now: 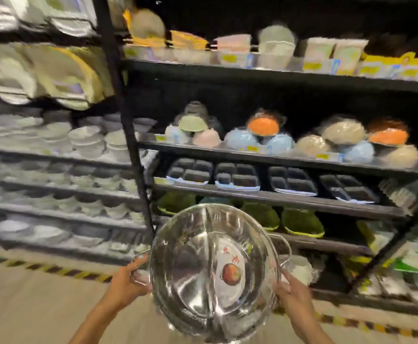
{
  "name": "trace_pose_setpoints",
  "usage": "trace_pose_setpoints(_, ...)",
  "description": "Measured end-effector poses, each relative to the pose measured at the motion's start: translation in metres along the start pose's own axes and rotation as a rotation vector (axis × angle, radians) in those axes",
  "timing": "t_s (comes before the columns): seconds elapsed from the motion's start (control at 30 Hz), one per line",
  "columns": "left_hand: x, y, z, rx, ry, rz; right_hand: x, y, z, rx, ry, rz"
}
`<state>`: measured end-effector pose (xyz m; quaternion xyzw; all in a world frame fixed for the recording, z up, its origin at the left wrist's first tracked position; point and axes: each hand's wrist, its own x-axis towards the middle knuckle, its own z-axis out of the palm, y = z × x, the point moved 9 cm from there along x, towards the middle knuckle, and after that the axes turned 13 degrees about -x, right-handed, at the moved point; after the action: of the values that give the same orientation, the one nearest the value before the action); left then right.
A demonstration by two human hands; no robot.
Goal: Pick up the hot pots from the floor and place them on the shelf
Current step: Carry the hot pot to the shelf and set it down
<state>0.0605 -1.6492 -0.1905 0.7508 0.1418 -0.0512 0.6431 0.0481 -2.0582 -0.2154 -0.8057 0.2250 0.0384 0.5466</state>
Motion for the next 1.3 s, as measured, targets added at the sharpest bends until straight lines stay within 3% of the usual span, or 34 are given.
trace_pose_setpoints(0.4,-0.156,-0.143,-0.385,-0.262,0.533,-0.179,-0.145,-0.107,0.389,-0.141,-0.435,-0.086)
trace_pose_setpoints(0.67,-0.227,-0.194,-0.543,-0.473,0.766,-0.225,-0.214,-0.133,0.599,-0.145,-0.693,-0.034)
trace_pose_setpoints(0.83,-0.22,-0.221,-0.632,-0.539,0.856,-0.204,-0.229,-0.177,0.736,-0.165,-0.821,-0.106)
trace_pose_setpoints(1.07,-0.175,-0.24,-0.789,-0.448,0.916,-0.183,-0.252,-0.278,0.945,-0.258,-1.025,-0.366)
trace_pose_setpoints(1.3,-0.138,-0.241,-0.958,-0.363,1.032,-0.15,-0.287,-0.372,1.117,-0.308,-1.101,-0.499)
